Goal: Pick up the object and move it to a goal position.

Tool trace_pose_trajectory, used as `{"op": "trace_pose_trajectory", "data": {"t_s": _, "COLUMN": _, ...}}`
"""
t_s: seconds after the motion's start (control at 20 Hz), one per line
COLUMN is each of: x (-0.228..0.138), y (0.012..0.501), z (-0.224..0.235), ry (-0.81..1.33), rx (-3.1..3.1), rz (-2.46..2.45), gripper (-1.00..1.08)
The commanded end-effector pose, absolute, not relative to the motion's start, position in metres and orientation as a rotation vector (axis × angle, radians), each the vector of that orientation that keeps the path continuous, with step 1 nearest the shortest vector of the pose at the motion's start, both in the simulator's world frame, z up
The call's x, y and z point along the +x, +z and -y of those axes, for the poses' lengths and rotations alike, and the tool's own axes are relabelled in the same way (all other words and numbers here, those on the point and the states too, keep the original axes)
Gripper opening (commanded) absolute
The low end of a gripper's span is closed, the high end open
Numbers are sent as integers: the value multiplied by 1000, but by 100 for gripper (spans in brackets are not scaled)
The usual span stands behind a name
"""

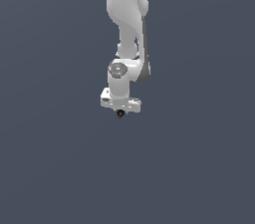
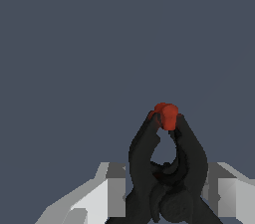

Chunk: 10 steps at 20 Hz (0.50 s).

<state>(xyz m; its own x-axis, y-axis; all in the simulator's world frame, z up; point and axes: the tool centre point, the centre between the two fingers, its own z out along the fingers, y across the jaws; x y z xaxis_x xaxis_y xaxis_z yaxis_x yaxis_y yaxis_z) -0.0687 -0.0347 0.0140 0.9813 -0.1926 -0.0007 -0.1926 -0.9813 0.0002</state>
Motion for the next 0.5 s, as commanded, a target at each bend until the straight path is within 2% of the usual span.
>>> {"op": "trace_pose_trajectory", "data": {"t_s": 0.0, "x": -68, "y": 14, "z": 35, "ry": 0, "rx": 3127, "rz": 304, "gripper": -100}}
{"op": "trace_pose_trajectory", "data": {"t_s": 0.45, "x": -68, "y": 16, "z": 35, "ry": 1, "rx": 3127, "rz": 305, "gripper": -100}}
